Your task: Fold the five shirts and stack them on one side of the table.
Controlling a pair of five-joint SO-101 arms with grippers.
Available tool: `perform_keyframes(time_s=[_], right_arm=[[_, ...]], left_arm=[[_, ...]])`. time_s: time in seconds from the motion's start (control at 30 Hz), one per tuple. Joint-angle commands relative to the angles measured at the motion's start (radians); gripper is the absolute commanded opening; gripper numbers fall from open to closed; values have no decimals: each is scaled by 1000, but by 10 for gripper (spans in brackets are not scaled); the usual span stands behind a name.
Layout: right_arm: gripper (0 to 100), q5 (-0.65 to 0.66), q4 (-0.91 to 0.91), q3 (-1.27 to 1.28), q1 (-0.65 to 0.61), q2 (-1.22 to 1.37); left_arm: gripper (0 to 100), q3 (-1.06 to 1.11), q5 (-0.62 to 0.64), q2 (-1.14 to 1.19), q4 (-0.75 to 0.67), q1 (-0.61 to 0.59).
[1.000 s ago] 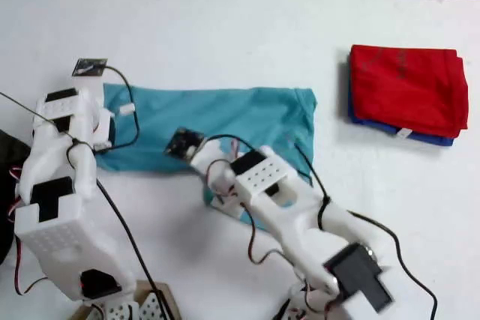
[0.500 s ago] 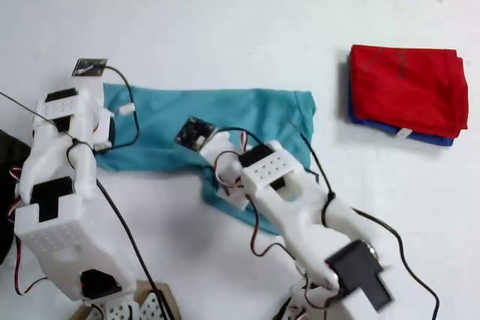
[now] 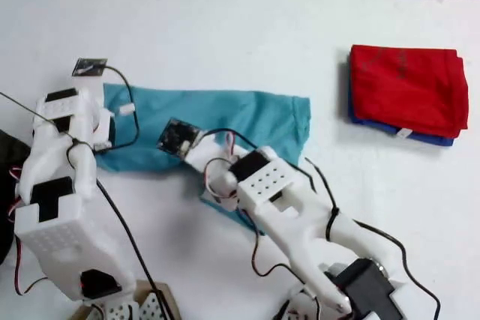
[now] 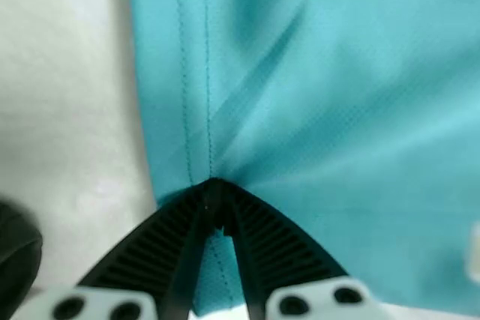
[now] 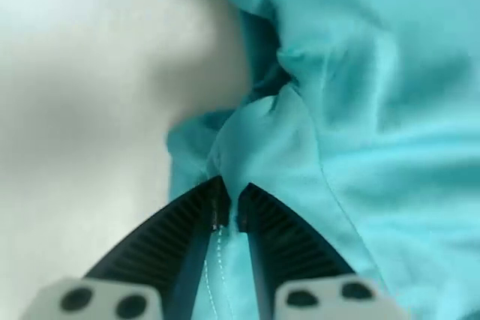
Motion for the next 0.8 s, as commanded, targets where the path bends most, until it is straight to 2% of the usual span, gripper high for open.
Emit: perform_keyframes(time_s=[0.0,0.13,0.3,0.37,0.6,0.77], right_arm=[[25,-8,-4,-8,-18,-50],[27,-8,22,-6,-16,-38],[117,-2,82,-9,-16,25],[122,0,113,-15,-16,27],[123,-8,317,-121,-16,-186],[123,0,294,-37,4,-219]], left_arm=[[24,2,8,0,-21,14],[24,2,8,0,-21,14],[24,2,8,0,-21,14],[24,2,8,0,-21,14],[24,2,8,0,-21,14],[24,2,8,0,-21,14]])
